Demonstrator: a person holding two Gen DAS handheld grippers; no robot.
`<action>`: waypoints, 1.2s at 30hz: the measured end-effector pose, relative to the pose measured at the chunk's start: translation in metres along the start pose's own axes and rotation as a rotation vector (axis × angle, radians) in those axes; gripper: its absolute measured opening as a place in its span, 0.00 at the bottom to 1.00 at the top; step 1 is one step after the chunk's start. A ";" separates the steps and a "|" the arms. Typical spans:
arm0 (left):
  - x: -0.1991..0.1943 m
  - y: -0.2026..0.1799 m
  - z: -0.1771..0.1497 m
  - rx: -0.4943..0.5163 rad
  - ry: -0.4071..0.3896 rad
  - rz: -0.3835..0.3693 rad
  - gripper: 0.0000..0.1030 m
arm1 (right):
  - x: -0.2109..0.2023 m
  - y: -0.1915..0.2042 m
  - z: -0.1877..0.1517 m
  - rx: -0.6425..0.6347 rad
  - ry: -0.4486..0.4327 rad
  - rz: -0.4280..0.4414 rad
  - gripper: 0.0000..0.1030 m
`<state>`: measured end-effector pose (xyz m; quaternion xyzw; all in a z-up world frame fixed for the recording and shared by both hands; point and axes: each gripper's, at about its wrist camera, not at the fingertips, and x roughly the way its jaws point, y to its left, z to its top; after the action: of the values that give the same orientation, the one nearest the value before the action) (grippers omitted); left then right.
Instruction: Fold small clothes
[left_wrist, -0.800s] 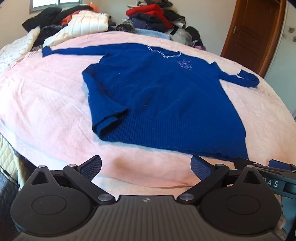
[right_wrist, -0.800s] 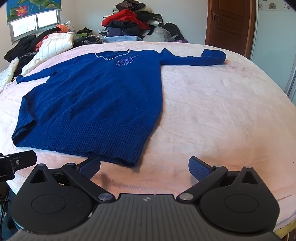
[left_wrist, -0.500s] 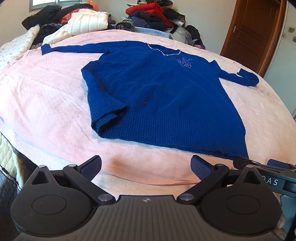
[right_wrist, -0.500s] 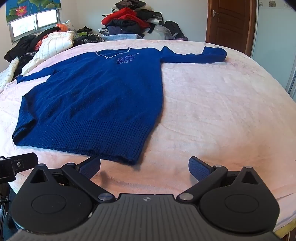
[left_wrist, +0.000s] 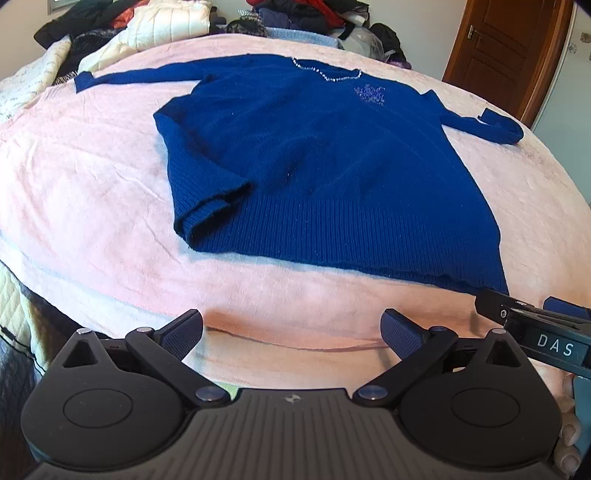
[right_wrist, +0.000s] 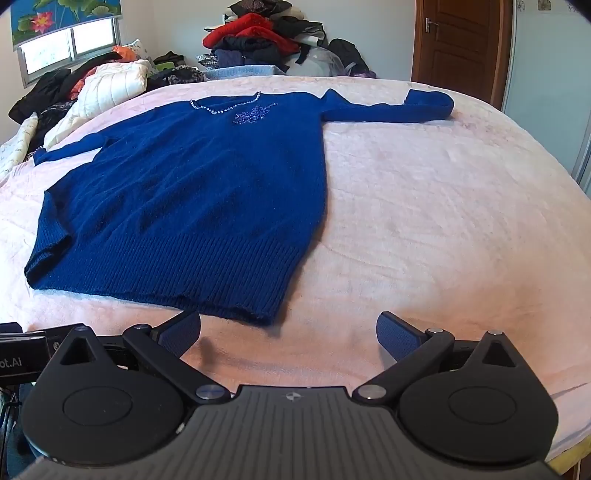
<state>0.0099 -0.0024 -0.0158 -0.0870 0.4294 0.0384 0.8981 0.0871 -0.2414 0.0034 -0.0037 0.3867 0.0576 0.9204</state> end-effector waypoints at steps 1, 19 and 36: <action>0.000 0.001 0.000 -0.005 0.002 -0.005 1.00 | 0.000 0.000 0.000 -0.002 0.000 0.000 1.00; -0.006 0.003 0.000 -0.020 -0.018 -0.022 1.00 | 0.001 0.000 0.000 -0.001 0.008 0.003 1.00; -0.007 0.004 0.000 -0.022 -0.025 -0.021 1.00 | 0.001 0.001 0.000 -0.005 0.010 0.001 1.00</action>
<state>0.0050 0.0017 -0.0108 -0.1010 0.4166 0.0350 0.9028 0.0872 -0.2400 0.0029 -0.0058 0.3911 0.0591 0.9184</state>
